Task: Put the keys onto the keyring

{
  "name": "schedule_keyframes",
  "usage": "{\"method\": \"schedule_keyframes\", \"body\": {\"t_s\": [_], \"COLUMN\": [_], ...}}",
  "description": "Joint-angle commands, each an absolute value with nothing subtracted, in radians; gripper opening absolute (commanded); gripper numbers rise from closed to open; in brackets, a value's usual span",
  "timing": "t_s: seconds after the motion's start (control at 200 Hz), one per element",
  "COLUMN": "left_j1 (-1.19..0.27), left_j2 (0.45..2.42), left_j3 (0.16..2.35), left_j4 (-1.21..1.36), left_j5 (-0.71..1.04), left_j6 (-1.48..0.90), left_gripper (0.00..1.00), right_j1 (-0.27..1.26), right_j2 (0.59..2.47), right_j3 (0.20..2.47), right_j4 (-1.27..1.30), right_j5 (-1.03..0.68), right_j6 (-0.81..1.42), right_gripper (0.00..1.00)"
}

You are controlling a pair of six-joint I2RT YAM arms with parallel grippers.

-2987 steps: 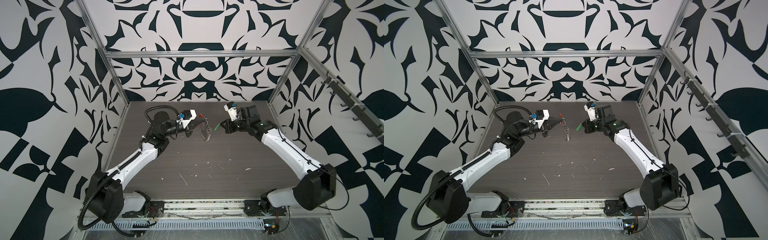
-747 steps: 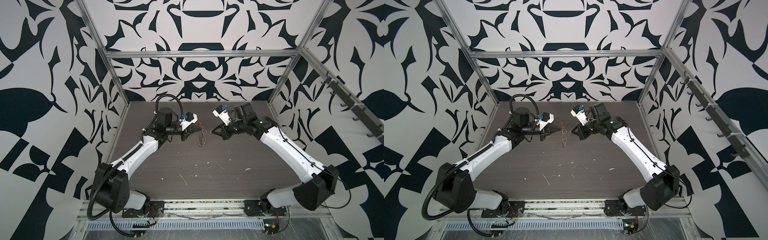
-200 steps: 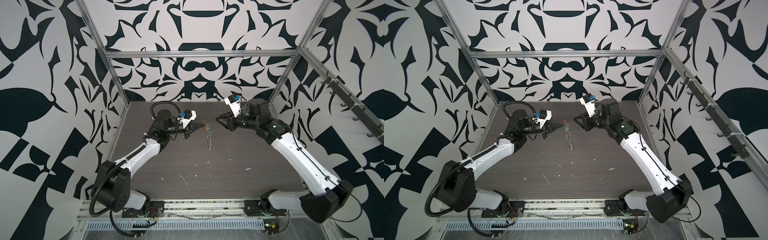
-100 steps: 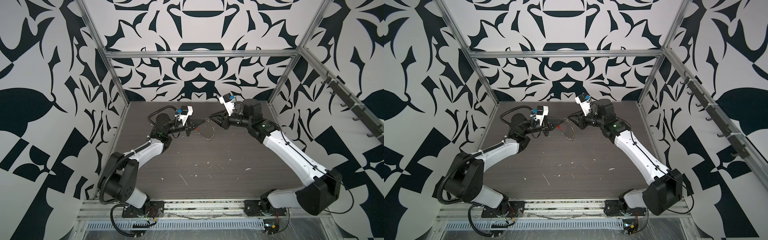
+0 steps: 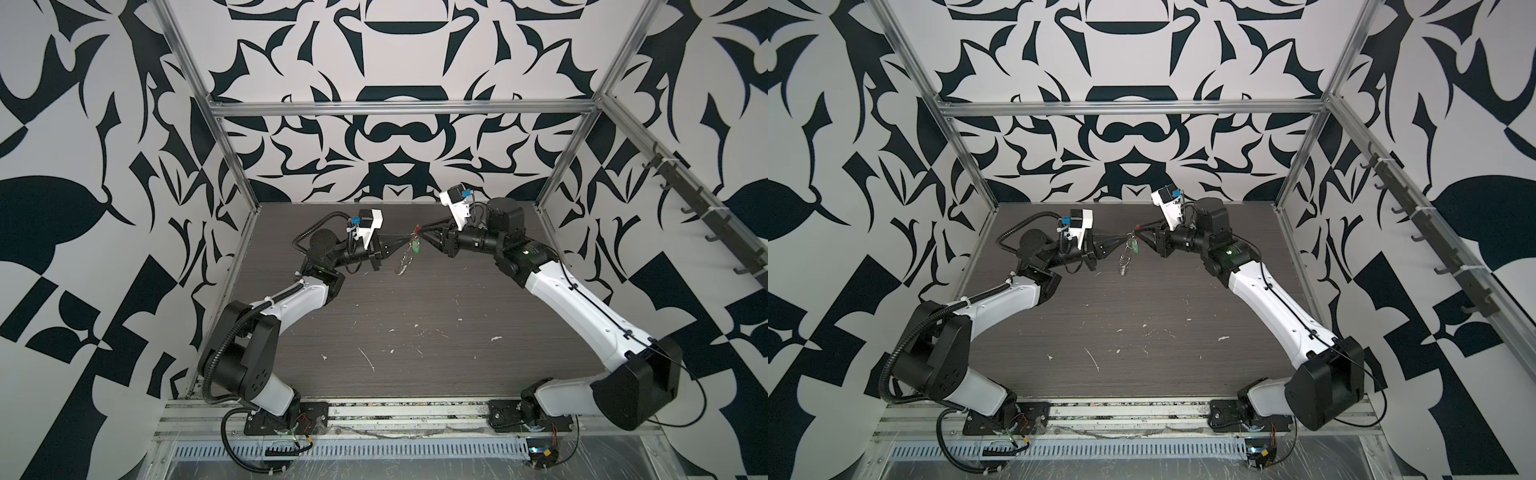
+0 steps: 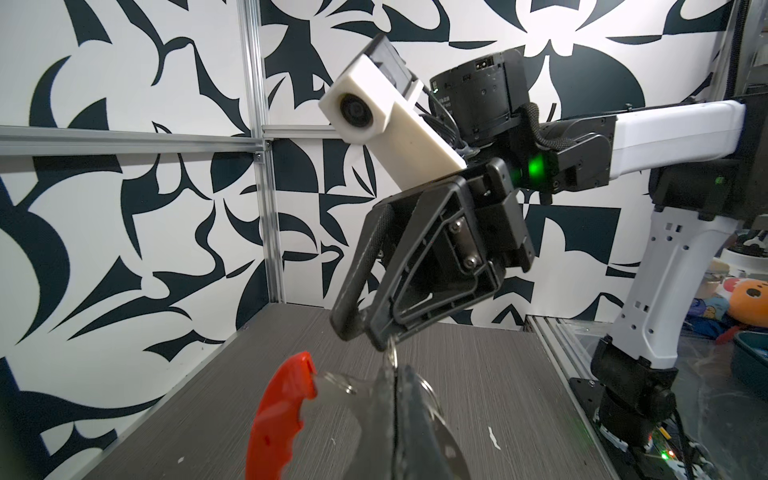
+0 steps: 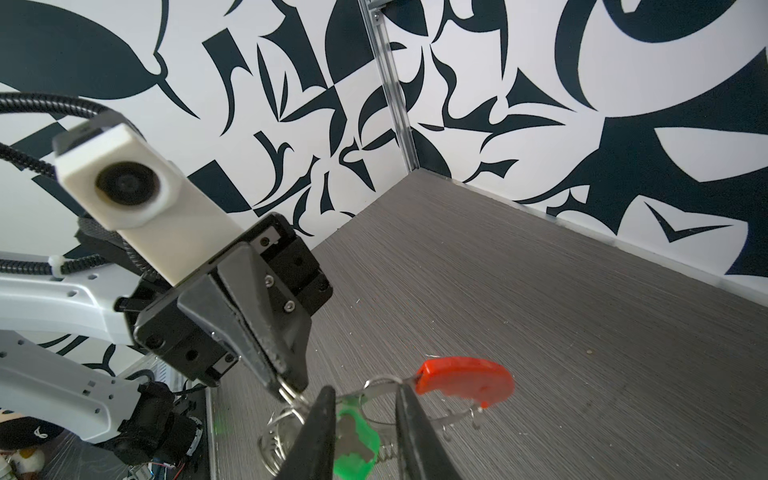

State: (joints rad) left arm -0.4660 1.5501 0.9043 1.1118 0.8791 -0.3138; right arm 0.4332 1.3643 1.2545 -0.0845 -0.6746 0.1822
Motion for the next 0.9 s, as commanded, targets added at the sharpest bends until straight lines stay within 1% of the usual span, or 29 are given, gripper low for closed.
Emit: {"method": "schedule_keyframes", "body": {"t_s": [0.0,0.165,0.485,0.895], "left_j1": [-0.466,-0.464,-0.455,-0.452], "left_j2": [1.551,1.557,1.580,1.581], "left_j3": [0.917,0.926,0.930,0.932], "left_j4": [1.184,1.186,1.257,1.253], "left_j5": [0.884,0.886,0.891,0.902], "left_j6": [-0.339,-0.350,-0.414,-0.419], "left_gripper": [0.00,0.00,0.00,0.00], "right_j1": [0.433,0.439,0.439,0.439], "right_j2": [1.355,1.345,1.320,1.288], "right_j3": [1.265,1.243,1.211,1.198], "right_j4": [-0.066,-0.050,-0.020,-0.011], "right_j5": [-0.732,-0.761,-0.755,-0.755], "right_j6": [0.183,0.185,0.199,0.199], "right_gripper": [0.29,0.30,0.31,0.34]}}
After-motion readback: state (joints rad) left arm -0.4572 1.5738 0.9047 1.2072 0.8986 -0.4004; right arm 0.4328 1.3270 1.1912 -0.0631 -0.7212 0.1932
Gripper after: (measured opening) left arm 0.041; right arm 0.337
